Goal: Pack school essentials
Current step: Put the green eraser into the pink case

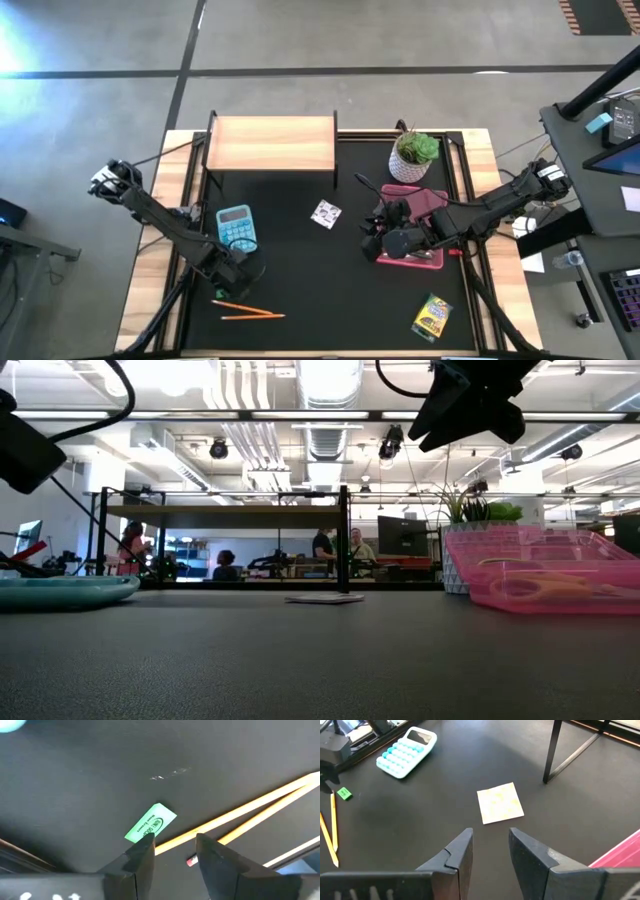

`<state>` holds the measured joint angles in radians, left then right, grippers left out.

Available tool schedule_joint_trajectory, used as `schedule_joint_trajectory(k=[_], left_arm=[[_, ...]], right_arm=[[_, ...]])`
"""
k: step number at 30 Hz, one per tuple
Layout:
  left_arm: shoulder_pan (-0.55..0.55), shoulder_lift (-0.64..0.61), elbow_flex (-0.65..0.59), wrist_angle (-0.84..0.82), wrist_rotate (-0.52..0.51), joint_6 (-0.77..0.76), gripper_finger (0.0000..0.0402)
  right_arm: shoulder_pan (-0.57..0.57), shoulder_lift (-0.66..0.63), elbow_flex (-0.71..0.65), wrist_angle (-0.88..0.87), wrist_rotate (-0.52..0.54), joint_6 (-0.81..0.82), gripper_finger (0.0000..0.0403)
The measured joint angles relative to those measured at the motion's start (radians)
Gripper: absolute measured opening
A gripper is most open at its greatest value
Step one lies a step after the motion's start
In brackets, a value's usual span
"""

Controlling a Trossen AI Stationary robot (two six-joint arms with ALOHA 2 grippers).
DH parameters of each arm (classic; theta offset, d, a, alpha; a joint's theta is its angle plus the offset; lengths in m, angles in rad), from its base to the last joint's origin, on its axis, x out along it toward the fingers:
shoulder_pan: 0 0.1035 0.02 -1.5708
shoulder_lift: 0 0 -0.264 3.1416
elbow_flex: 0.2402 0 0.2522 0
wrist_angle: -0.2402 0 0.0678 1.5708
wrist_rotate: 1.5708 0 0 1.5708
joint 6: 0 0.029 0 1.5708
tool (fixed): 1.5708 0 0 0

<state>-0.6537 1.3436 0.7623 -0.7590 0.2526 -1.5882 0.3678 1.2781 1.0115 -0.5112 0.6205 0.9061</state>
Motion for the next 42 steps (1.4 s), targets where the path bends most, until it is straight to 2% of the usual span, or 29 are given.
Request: schedule_joint_trajectory(k=[9,18,21,27,30,33,42], left_arm=[[-0.035,0.039,0.064,0.009,-0.028,0.128,0.0128],[-0.096,0.042,0.035,0.008,-0.044,0.149,0.0133],[-0.12,0.041,0.026,0.007,-0.059,0.156,0.0158],[-0.149,0.044,0.012,0.002,-0.129,0.156,0.0246],[-0.149,0.055,-0.008,-0.002,-0.162,0.156,0.0277],[-0.148,0.071,-0.023,0.019,-0.165,0.155,0.0288],[-0.148,0.151,-0.021,0.025,-0.153,0.129,0.0289]], right_arm=[[0.0,0.0,0.0,0.001,0.0,0.0,0.0116],[0.0,0.0,0.0,0.001,0.0,0.0,0.0116],[0.0,0.0,0.0,0.001,0.0,0.0,0.0116],[0.0,0.0,0.0,0.001,0.0,0.0,0.0116],[0.0,0.0,0.0,0.001,0.0,-0.001,0.0116],[0.0,0.0,0.0,0.001,0.0,0.0,0.0116],[0.0,0.0,0.0,0.001,0.0,-0.001,0.0116]])
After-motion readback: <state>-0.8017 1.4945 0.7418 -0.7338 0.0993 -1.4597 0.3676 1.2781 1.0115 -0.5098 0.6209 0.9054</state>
